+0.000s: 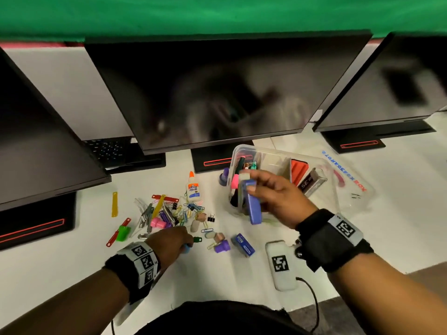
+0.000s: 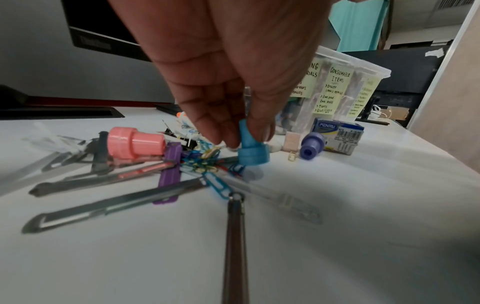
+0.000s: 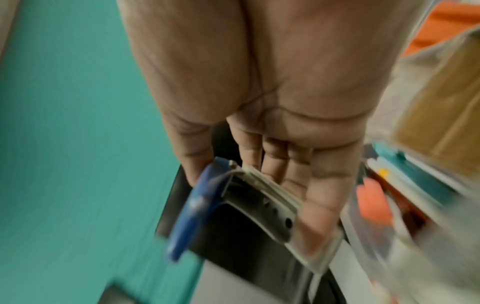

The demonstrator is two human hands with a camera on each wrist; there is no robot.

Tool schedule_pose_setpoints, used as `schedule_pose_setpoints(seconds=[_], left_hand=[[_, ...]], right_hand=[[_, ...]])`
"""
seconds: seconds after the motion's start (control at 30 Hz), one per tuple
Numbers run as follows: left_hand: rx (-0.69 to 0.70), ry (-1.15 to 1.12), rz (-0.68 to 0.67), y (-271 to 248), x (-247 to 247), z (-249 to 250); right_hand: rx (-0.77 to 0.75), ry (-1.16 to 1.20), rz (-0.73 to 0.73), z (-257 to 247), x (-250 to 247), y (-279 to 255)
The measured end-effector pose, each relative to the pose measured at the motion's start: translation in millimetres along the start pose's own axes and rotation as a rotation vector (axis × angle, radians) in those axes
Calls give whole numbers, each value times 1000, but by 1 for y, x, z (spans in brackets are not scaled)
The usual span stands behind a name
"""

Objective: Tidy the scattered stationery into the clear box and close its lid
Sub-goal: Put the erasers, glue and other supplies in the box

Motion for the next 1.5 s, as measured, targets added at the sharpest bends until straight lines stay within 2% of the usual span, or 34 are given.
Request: schedule_pose_setpoints(seconds=[0.07, 0.17, 0.27, 0.37, 0.5, 0.53, 0.6, 0.7, 0.83, 0.97, 1.03, 1.1, 1.23, 1.3, 1.4, 1.5], left_hand=[[33, 77, 4, 1, 2, 2], [55, 139, 20, 1, 6, 4], [87, 151, 68, 1, 1, 16], [146, 55, 200, -1, -25, 36], [231, 4, 463, -5, -66, 67], [237, 15, 464, -5, -72, 76], [232, 70, 369, 0, -75, 92], [248, 207, 250, 7, -74, 105], [241, 276, 253, 8, -81, 112], [227, 265, 273, 11, -83, 116], [218, 253, 273, 13, -83, 115], [219, 234, 273, 13, -83, 116], [189, 164, 246, 17, -87, 115], [184, 139, 231, 19, -89, 114], [169, 142, 219, 21, -88, 113], [149, 150, 214, 22, -85, 111]], right_hand=[[-3, 132, 273, -13, -40, 2], [78, 106, 580, -4, -99, 1], [238, 113, 751, 26, -132, -5], [378, 34, 787, 51, -144, -9], [524, -221, 643, 65, -139, -6], [524, -317, 594, 66, -139, -1], [532, -456, 539, 70, -141, 9], [629, -489, 470, 88, -145, 14], [706, -398, 444, 99, -142, 11], [693, -423, 445, 85, -133, 9], [640, -591, 388, 69, -132, 10], [512, -724, 349, 51, -129, 13], [85, -727, 447, 16, -101, 6], [-29, -712, 322, 8, -72, 0], [-87, -756, -65, 13, -23, -9], [-66, -949, -403, 49, 12, -18]])
Point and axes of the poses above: each hand's wrist, its own y-axis towards the middle knuckle, its own x-axis out of the palm, z = x × y, the point moved 6 cm from there along y, towards the middle knuckle, and after that the axes turned 15 degrees about -x, right-handed, at the moved point
